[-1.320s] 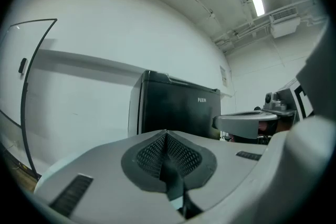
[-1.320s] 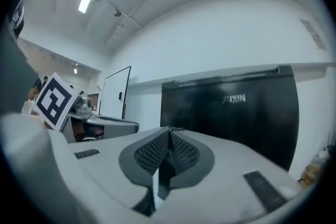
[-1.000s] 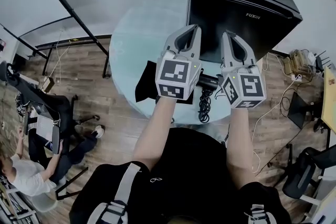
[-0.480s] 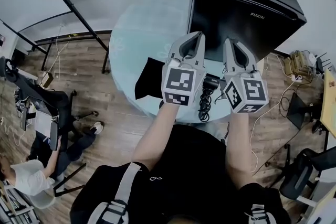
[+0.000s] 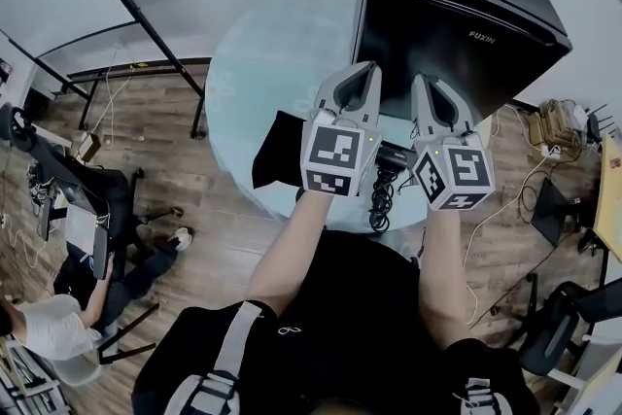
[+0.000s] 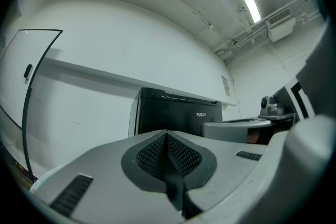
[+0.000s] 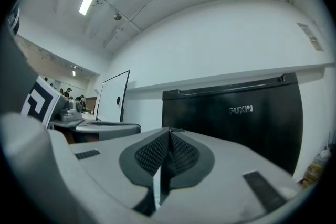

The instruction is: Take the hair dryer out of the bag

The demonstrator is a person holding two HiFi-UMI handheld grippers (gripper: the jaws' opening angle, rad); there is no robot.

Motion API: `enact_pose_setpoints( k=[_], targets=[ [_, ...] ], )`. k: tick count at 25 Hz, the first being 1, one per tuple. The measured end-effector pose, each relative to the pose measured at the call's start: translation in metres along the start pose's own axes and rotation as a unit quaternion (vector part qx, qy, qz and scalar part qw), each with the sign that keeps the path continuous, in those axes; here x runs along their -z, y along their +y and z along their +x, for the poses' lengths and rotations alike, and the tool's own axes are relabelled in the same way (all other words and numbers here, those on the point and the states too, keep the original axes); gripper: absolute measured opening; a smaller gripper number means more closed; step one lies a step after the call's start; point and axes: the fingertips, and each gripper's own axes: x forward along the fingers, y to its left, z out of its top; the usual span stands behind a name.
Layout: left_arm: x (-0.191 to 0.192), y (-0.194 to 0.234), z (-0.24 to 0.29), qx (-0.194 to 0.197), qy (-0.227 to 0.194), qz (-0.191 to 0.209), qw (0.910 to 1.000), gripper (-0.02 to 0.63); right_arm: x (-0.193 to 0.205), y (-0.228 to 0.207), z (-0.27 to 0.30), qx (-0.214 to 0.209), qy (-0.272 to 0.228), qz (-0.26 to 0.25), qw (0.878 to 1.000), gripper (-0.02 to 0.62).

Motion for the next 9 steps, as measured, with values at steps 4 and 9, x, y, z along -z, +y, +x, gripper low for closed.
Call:
enact_pose_setpoints(
  k=[4,9],
  targets=[
    [-0.0009,0.0004,0.0039,0.003,0.0,0.0,1.0,0.005,-0.0023,-0.001,0.0039,-0.002,-0.001,-0.003,1.0,-0.002],
    [0.0008,0.0021,0.0073,0.002,0.001,-0.001,1.0,0.005,-0.0025,-0.0043,0.0056,-0.003,-0.002,-0.003,1.0,-0.002]
  ],
)
